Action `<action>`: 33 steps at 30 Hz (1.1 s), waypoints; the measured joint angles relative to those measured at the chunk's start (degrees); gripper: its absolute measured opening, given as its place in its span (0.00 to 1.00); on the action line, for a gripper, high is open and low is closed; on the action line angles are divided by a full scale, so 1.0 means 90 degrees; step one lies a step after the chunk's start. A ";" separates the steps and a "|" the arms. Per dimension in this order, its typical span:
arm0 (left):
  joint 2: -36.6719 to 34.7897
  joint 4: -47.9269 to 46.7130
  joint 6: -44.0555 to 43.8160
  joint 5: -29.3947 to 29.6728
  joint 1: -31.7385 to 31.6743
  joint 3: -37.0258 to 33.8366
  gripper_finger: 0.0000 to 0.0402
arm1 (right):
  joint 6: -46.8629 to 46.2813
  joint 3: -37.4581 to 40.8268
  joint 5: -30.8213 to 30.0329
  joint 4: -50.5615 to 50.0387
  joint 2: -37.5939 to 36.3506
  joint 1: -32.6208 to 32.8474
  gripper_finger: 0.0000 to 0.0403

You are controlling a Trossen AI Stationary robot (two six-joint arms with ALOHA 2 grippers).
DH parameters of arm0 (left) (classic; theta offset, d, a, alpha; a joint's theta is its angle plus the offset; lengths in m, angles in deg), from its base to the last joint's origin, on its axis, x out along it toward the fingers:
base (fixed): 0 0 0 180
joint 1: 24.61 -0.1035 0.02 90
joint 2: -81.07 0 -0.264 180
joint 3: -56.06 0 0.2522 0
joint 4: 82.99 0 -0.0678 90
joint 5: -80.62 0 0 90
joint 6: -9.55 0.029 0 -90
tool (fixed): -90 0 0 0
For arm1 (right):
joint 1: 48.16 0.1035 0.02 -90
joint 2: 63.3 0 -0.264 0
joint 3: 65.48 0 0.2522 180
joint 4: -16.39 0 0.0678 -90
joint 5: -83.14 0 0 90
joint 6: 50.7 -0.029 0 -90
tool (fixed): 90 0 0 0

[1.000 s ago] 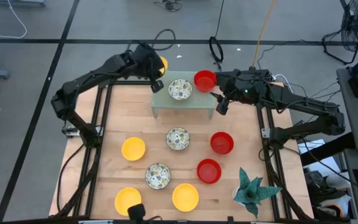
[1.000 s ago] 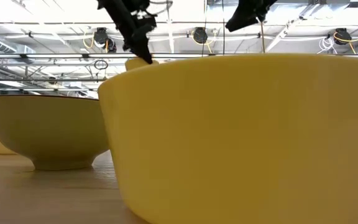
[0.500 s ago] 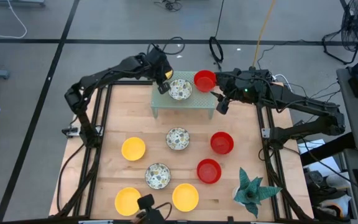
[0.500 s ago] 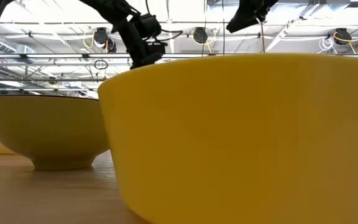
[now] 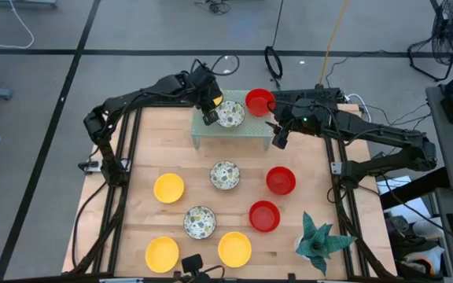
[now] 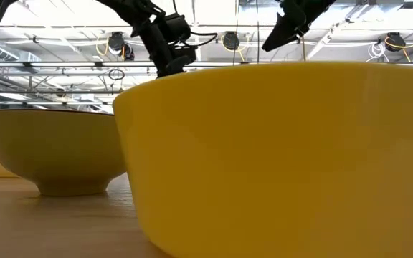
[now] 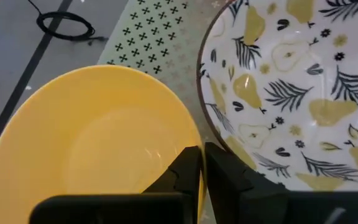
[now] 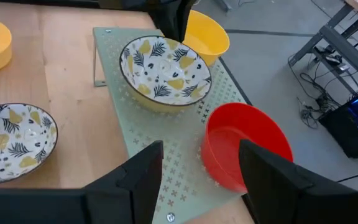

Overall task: Pick & Place Mini bowls
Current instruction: Put the yellow bowl on the shelf, then stack the red bowl on top of the red bowl on the shelf

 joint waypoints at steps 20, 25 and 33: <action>-0.0930 -0.0426 -0.0522 0.0666 0.0218 0.0010 0.40 | -0.0556 0.0008 0.0019 -0.0388 -0.0019 0.0432 0.50; -0.1195 -0.0403 -0.0843 0.0247 0.0488 0.0010 0.48 | -0.1356 0.0008 0.0032 -0.1155 -0.0002 0.0886 0.50; -0.1409 -0.0424 -0.1318 -0.0649 0.1318 0.0010 0.48 | -0.2777 0.0008 0.0401 -0.2392 0.0443 0.1689 0.50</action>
